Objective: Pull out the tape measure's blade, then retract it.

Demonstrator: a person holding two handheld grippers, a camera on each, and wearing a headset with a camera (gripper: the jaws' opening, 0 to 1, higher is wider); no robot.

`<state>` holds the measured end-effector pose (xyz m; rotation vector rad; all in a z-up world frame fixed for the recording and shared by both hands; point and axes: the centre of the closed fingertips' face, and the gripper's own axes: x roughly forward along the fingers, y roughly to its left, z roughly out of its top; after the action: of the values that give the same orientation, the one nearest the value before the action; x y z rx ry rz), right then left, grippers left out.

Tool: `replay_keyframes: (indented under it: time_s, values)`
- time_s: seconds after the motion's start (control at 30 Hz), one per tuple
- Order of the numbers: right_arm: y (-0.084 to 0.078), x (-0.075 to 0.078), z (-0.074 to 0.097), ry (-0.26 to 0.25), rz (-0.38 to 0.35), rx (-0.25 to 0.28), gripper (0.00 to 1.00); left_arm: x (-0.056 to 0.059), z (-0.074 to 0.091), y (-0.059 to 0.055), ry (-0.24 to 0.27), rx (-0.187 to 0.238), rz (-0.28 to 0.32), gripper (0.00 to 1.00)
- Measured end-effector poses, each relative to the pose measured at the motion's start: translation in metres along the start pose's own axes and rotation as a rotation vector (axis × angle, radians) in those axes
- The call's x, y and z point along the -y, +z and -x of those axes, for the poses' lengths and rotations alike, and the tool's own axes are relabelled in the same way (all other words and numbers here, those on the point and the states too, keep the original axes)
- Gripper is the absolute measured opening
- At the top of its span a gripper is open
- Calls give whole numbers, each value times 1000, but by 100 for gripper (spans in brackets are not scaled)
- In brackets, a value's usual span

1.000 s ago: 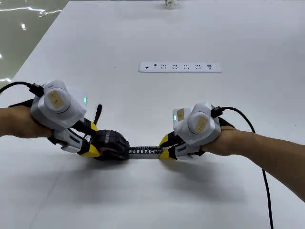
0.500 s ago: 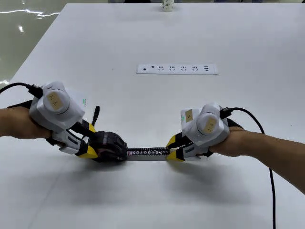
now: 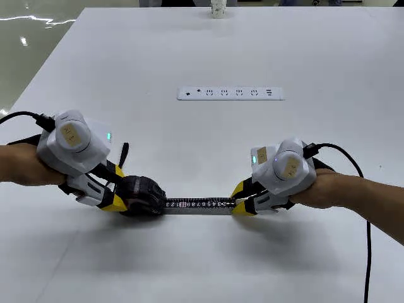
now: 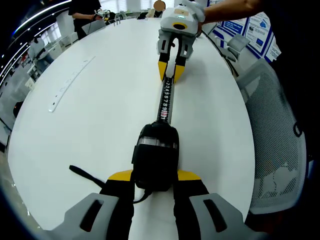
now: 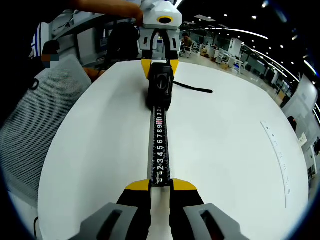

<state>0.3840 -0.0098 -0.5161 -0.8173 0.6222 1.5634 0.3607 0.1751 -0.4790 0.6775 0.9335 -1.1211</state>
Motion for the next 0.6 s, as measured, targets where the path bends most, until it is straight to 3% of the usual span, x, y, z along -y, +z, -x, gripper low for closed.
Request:
replay_keyframes:
  time_s: [0.6]
  values:
    - [-33,-2,24,-10,-22,-33,9,2,0,3,-2,-2,5,24]
